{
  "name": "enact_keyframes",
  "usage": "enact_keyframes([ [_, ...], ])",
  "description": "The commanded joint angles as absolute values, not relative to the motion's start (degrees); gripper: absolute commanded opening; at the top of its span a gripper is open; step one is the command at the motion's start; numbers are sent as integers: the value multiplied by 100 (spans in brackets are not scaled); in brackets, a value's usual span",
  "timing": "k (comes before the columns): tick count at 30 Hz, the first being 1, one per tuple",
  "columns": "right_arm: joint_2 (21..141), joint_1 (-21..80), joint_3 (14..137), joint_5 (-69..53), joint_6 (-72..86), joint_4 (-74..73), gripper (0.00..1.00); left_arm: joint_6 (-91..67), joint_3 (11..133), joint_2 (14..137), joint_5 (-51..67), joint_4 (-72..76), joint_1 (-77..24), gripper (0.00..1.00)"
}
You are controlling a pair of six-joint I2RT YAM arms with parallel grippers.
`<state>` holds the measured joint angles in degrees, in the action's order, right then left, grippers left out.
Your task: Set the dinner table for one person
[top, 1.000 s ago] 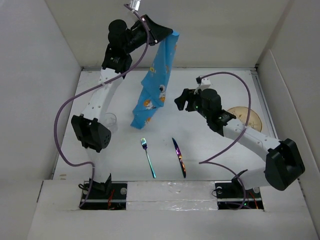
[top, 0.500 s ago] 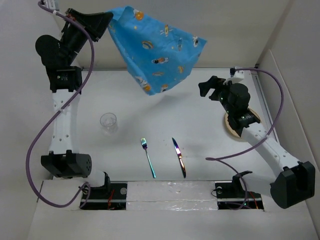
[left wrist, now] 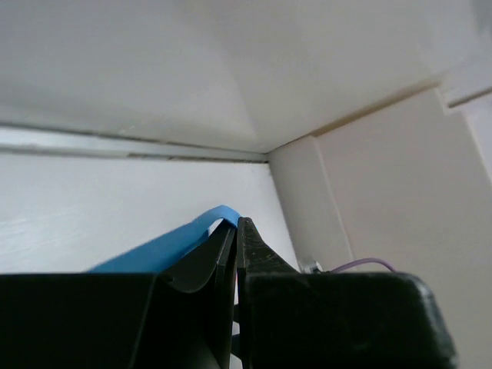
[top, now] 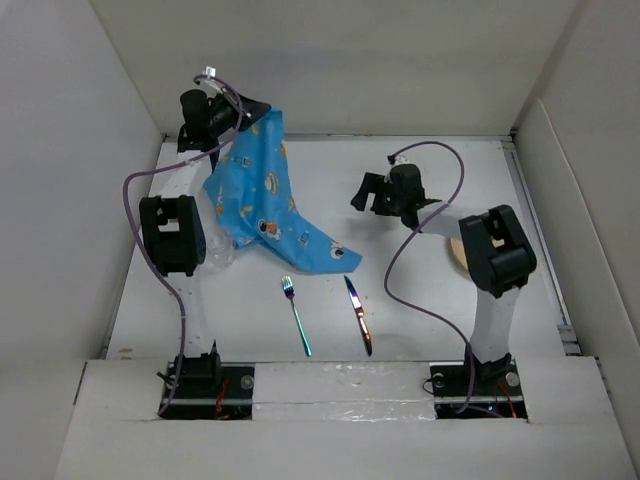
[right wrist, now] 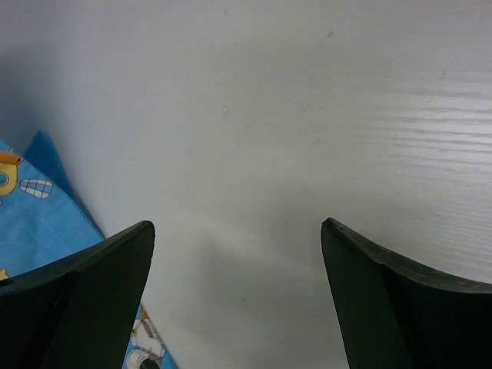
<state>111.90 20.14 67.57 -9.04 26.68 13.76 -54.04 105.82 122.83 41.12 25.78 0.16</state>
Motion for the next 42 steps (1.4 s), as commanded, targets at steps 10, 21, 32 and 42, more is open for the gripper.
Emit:
enact_keyframes([
  [10, 10407, 2285, 5064, -1575, 3234, 2347, 75, -4807, 11364, 12278, 4192, 2593, 246, 0],
  [21, 9921, 2663, 3639, -1915, 3630, 3214, 68, -4825, 11215, 12235, 4307, 2725, 246, 0],
  [32, 10011, 2892, 3762, -1688, 3981, 3401, 40, -4711, 10925, 12032, 4333, 2707, 246, 0],
  [42, 7518, 3110, 4561, 243, 2946, 1629, 0, -5036, 10258, 11032, 4430, 3278, 299, 0],
])
